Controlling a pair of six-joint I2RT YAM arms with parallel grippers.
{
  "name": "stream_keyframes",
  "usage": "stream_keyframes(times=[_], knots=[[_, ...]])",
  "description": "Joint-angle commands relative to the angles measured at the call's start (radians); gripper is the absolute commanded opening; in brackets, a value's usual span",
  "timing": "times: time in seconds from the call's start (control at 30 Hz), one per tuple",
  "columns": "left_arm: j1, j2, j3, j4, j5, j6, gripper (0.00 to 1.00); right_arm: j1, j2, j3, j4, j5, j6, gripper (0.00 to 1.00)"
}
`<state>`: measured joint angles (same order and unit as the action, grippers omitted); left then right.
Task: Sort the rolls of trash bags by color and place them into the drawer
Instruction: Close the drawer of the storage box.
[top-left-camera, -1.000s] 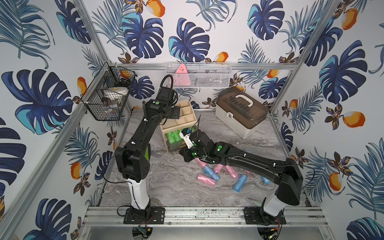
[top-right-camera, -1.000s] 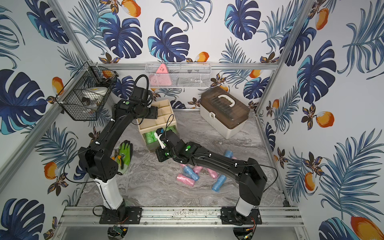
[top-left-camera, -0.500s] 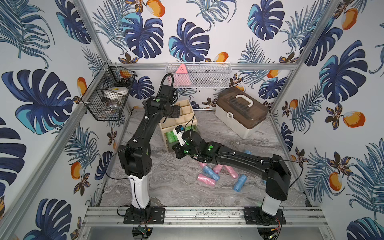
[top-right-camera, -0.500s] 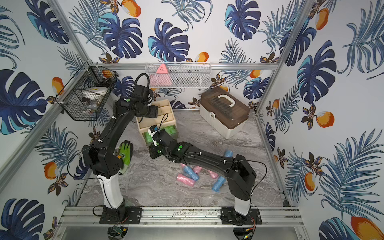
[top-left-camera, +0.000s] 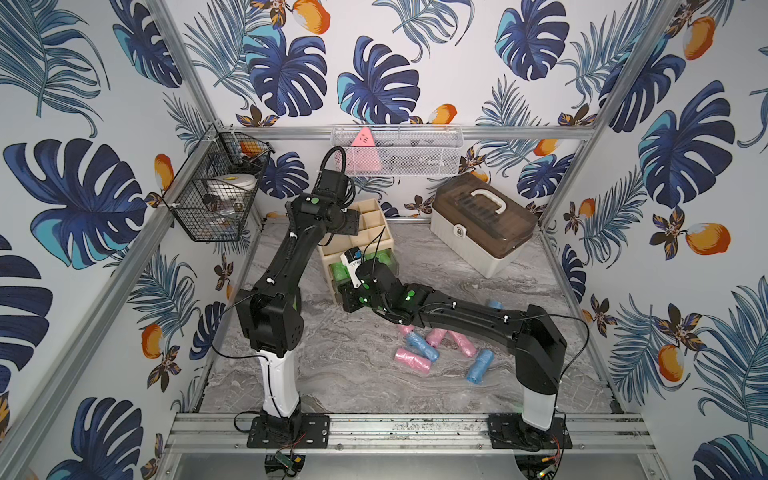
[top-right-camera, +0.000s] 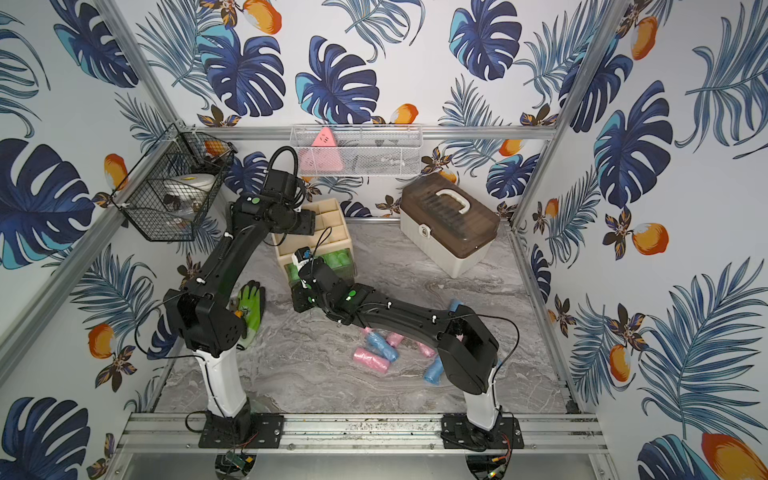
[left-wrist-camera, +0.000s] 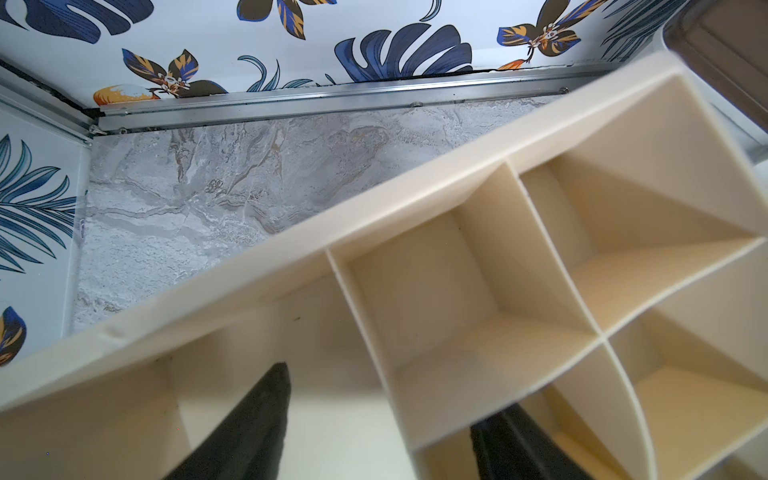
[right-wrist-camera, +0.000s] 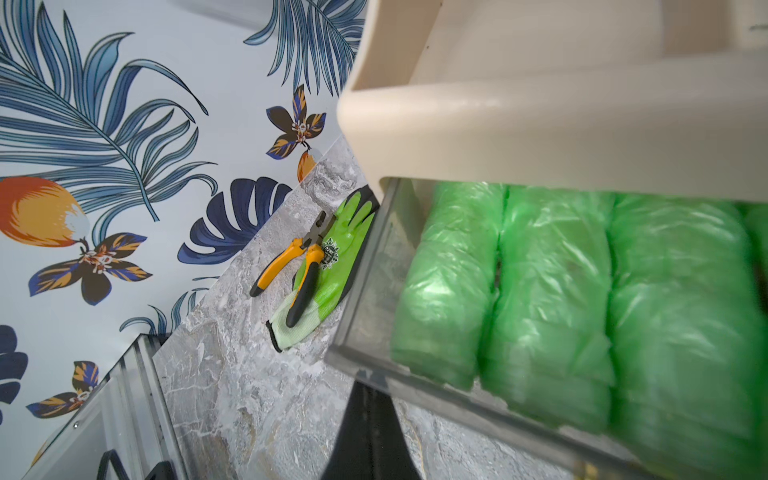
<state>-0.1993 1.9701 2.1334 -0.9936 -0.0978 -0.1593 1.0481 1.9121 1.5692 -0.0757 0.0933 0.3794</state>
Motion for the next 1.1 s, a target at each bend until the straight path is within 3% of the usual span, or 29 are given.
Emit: stream_keyframes(times=[0.0,0.5,0.7,0.87,1.07], knots=[[0.002,0.013,-0.019,-0.104,-0.002,0.021,0.7,0.001,0.018,0.026,0.062,0.027,0.018,0.02],[0.012,0.006,-0.043,-0.096,0.015,0.021,0.69,-0.002,0.108,0.172,0.006,0.081,0.036,0.0],[0.017,0.013,-0.034,-0.097,0.023,0.019,0.69,0.001,-0.025,0.03,0.063,0.037,0.03,0.01],[0.018,0.015,-0.03,-0.097,0.027,0.019,0.69,-0.003,-0.168,-0.102,0.039,0.099,0.016,0.02],[0.02,0.016,-0.023,-0.098,0.033,0.016,0.69,-0.054,-0.217,-0.152,-0.015,0.096,0.019,0.0]])
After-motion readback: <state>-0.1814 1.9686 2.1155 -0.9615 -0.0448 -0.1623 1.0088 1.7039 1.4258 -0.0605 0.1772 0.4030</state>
